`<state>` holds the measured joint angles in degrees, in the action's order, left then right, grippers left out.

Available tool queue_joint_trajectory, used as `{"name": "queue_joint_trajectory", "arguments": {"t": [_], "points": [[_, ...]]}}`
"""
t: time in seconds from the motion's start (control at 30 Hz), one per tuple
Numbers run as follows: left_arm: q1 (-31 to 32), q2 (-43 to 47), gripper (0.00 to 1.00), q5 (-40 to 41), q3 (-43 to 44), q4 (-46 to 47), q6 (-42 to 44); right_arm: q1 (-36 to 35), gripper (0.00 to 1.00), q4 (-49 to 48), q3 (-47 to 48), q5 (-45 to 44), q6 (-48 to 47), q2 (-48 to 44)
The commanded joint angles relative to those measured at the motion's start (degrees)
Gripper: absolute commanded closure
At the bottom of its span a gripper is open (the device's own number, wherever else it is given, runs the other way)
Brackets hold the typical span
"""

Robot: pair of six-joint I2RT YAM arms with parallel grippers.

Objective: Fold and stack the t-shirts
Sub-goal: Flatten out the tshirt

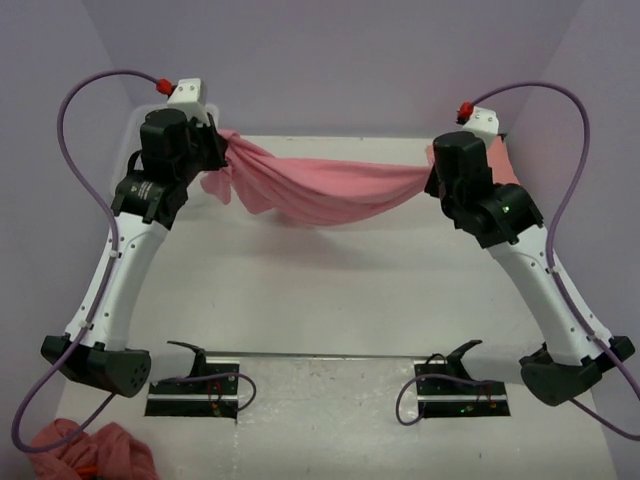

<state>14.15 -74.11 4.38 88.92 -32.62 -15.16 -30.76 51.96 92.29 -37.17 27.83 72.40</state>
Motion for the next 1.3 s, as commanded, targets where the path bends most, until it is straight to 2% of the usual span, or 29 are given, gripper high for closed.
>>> {"name": "queue_joint_trajectory", "arguments": {"t": [0.0, 0.13, 0.17, 0.27, 0.53, 0.67, 0.77, 0.83, 0.9, 0.93, 1.07, 1.1, 1.13, 1.17, 1.27], "points": [[-0.35, 3.87, 1.0, -5.77, 1.87, -0.69, 2.85, 0.09, 1.0, 0.25, 4.56, -3.17, -6.99, -2.26], [-0.35, 10.11, 1.0, -15.96, 0.2, 0.63, 4.08, 0.0, 1.0, 1.29, 10.08, -6.15, -9.2, -4.55], [-0.35, 11.43, 1.0, -20.86, -0.15, 1.5, 4.34, -0.17, 1.0, 2.25, 11.06, -6.6, -9.55, -5.07], [-0.35, 16.0, 1.0, -26.94, -0.51, 2.04, 4.26, -0.52, 1.0, 3.14, 13.08, -8.09, -11.04, -7.79], [-0.35, 23.47, 1.0, -35.49, -1.81, 3.0, 2.6, -1.14, 1.0, 5.95, 15.9, -10.64, -12.28, -13.42], [-0.35, 21.03, 1.0, -30.5, -4.63, 1.52, 0.39, -1.23, 1.0, 4.65, 13.36, -11.35, -14.03, -12.03], [-0.35, 15.32, 1.0, -24.0, -9.28, 1.51, -2.93, -0.44, 1.0, 2.71, 9.06, -9.86, -12.38, -7.74], [-0.35, 9.96, 1.0, -17.43, -12.89, 1.42, -4.78, 0.18, 1.0, 0.87, 6.25, -7.84, -11.49, -4.57], [-0.27, 4.27, 1.0, -15.47, -15.7, 3.88, -5.75, 1.14, 1.0, -1.41, 4.66, -5.48, -10.7, 0.44], [-0.27, 1.88, 1.0, -10.93, -15.62, 3.36, -6.54, 1.41, 1.0, -2.65, 4.39, -4.68, -10.44, 2.29], [-0.27, -12.07, 1.0, -4.83, -14.66, 5.1, -8.39, 3.16, 1.0, -3.98, 7.54, -1.07, -11.05, 12.66], [-0.27, -14.38, 0.88, -3.52, -14.66, 6.07, -8.57, 3.25, 1.0, -3.98, 9.38, -0.37, -11.22, 16.51], [-0.27, -17.1, 0.88, 0.67, -14.05, 5.99, -9.18, 3.34, 1.0, -3.98, 10.18, 0.77, -11.57, 18.2], [-0.35, -21.82, 0.91, 1.41, -12.56, 6.34, -9.45, 3.43, 1.0, -3.98, 10.97, 0.95, -11.75, 19.61], [-0.35, -26.53, 0.8, 2.82, -12.37, 10.9, -8.58, 3.43, 1.0, -4.33, 13.35, 2.36, -12.63, 23.92]]}}
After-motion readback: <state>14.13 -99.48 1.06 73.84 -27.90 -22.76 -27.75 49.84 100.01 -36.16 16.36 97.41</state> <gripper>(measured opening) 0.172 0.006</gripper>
